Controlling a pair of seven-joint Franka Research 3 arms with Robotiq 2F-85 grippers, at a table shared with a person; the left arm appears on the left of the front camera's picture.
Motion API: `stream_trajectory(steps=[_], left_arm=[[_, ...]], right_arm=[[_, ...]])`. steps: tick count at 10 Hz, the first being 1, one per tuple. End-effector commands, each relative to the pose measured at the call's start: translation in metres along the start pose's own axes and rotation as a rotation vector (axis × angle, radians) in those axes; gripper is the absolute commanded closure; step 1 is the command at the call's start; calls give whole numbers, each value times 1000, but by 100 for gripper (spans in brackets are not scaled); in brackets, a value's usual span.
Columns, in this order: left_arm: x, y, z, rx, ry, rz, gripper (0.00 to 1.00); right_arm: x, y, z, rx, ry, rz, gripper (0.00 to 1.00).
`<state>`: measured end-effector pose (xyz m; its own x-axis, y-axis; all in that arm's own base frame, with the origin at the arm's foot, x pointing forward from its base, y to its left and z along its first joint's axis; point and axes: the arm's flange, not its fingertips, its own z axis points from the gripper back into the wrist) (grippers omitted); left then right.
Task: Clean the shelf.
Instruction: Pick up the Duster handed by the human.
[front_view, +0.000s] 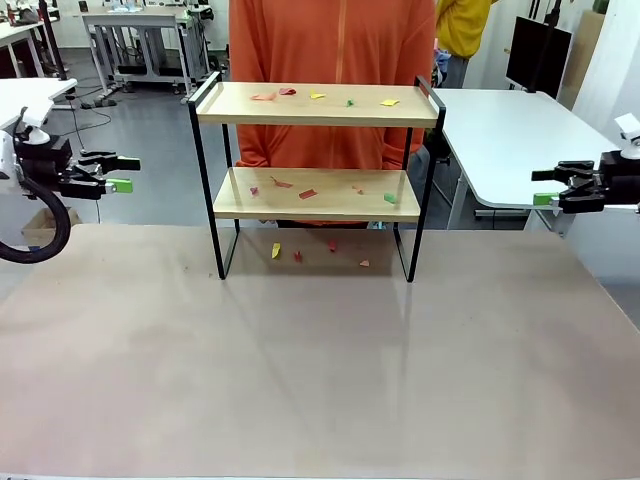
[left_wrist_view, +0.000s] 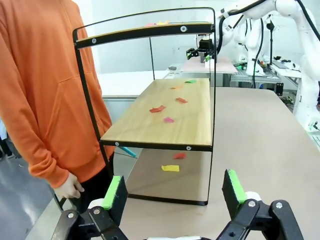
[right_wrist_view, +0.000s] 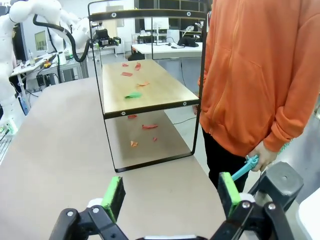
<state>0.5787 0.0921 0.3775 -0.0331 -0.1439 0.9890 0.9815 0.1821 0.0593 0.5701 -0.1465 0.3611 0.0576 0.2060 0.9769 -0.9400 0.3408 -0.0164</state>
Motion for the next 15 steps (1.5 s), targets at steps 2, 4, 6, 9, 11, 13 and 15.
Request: stream_trajectory(steps=[2, 4, 6, 9, 11, 13, 15], left_arm=[[0, 1, 4, -22, -39, -10, 0], [1, 2, 4, -32, -60, -5, 0], [0, 2, 5, -32, -69, 9, 0], [-1, -3, 4, -31, -39, 8, 0], [-1, -3, 4, -31, -39, 8, 0], [-1, -3, 4, -31, -39, 8, 0], [-1, -3, 4, -31, -39, 8, 0]], right_arm=[[1, -15, -4, -6, -48, 8, 0], [2, -21, -5, -17, -60, 3, 0], [1, -26, -9, -27, -61, -2, 0], [-3, -19, -7, -12, -33, 5, 0], [-3, -19, -7, -12, -33, 5, 0], [-3, -19, -7, -12, -33, 5, 0], [-3, -19, -7, -12, -33, 5, 0]])
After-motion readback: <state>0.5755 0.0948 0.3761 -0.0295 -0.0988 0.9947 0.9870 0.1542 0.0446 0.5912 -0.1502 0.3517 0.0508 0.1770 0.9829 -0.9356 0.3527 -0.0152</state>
